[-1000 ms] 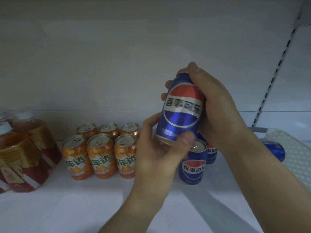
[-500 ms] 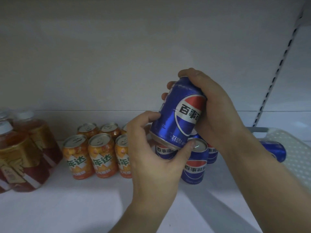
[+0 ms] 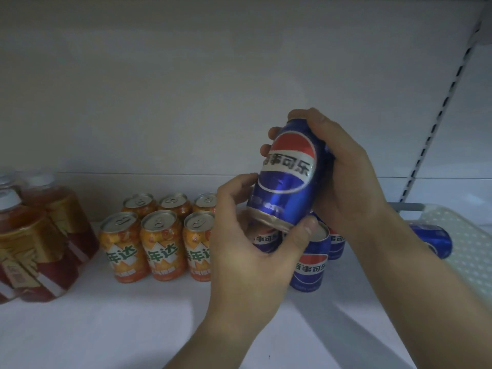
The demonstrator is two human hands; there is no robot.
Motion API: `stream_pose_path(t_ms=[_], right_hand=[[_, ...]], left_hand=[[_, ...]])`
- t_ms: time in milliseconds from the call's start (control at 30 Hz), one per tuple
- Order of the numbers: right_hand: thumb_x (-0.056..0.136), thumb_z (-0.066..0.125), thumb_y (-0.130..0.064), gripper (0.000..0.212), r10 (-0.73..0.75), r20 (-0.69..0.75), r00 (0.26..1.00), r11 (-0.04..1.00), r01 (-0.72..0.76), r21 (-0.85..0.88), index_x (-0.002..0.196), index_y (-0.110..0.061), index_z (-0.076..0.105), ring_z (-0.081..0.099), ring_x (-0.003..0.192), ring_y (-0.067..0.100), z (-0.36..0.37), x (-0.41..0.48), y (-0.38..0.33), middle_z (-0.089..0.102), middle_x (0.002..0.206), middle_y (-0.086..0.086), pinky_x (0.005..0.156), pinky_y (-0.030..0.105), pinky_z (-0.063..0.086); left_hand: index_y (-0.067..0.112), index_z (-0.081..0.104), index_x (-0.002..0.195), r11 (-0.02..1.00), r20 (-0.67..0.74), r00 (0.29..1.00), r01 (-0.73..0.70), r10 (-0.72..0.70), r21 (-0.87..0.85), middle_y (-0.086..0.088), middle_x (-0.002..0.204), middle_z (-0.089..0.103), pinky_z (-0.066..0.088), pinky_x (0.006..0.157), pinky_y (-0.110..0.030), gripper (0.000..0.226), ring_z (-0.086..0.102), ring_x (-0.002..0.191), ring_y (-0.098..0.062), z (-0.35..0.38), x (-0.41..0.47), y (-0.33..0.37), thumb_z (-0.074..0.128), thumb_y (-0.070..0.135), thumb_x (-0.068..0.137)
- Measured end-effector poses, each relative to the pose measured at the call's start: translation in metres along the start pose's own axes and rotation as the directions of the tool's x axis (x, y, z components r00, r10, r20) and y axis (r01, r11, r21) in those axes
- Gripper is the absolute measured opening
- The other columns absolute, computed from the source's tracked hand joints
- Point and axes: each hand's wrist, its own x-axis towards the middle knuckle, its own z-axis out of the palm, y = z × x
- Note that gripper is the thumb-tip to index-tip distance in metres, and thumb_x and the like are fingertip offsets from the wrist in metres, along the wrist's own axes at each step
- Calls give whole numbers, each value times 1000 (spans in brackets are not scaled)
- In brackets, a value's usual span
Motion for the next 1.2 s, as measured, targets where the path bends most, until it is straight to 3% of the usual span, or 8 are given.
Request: stream_pose_path(t_ms=[133, 267, 467, 667, 767, 867, 1000, 1200], right_hand=[[87, 63, -28, 32, 8, 12, 1000, 1000, -8, -12, 114, -11, 65, 71, 94, 36, 2, 3, -3, 71, 107, 18, 79, 45, 58], [86, 60, -25, 30, -18, 36, 999, 1000, 18, -3, 113, -11, 64, 72, 91, 36, 1, 3, -6, 72, 105, 17, 78, 44, 59], [87, 61, -27, 35, 27, 47, 999, 1000, -27, -11, 117, -9, 63, 72, 93, 36, 7, 0, 5, 72, 106, 18, 81, 47, 61], [86, 61, -24, 33, -1, 21, 1000, 1000, 1, -29, 115, -9, 62, 72, 87, 33, 7, 4, 2, 73, 99, 15, 80, 46, 61], [86, 61, -22, 30, -31, 11, 999, 1000, 31, -2, 113, -9, 62, 71, 86, 33, 6, 4, 1, 73, 98, 14, 78, 43, 61], [88, 59, -23, 33, 8, 28, 1000, 1000, -8, 2, 118, -9, 61, 72, 89, 32, 7, 2, 4, 72, 101, 14, 79, 43, 61], [91, 61, -28, 36, 71, 46, 996, 996, -74, 49, 121, -10, 61, 71, 96, 33, 9, 1, 7, 71, 110, 16, 84, 46, 60], [83, 57, -31, 45, 62, 57, 996, 997, -64, 32, 120, -7, 59, 73, 87, 30, 11, -3, -2, 71, 100, 14, 77, 40, 63]], left_hand=[[10, 57, 123, 924, 116, 975, 219, -192, -314, -3, 115, 73, 61, 76, -30, 56, 75, 99, -22, -4, 4, -4, 73, 37, 76], [20, 53, 126, 926, 140, 969, 239, -206, -293, 6, 114, 73, 60, 77, -26, 63, 74, 102, -18, -3, 4, -1, 82, 33, 72], [32, 52, 121, 999, -40, 998, 42, -42, -1, 16, 115, 66, 60, 78, -25, 66, 71, 102, -11, -1, -1, -5, 90, 28, 67], [16, 57, 125, 950, 95, 974, 222, -205, -219, 1, 113, 74, 60, 73, -25, 58, 74, 99, -18, -10, 9, -2, 81, 40, 78], [28, 47, 132, 992, 137, 984, 121, -115, -37, 8, 119, 69, 59, 80, -24, 77, 72, 104, -16, -14, 8, -1, 88, 37, 68], [36, 45, 129, 983, 50, 998, 15, -24, 182, 19, 120, 62, 60, 82, -26, 85, 68, 108, -13, -14, 3, -6, 95, 33, 61], [38, 46, 128, 969, -7, 998, -52, 55, 242, 21, 122, 59, 56, 83, -18, 83, 63, 113, -14, -11, -2, -9, 95, 25, 62], [23, 53, 124, 993, 41, 997, 66, -62, -100, 6, 115, 70, 58, 79, -24, 66, 73, 102, -19, -9, 1, -4, 84, 35, 68]])
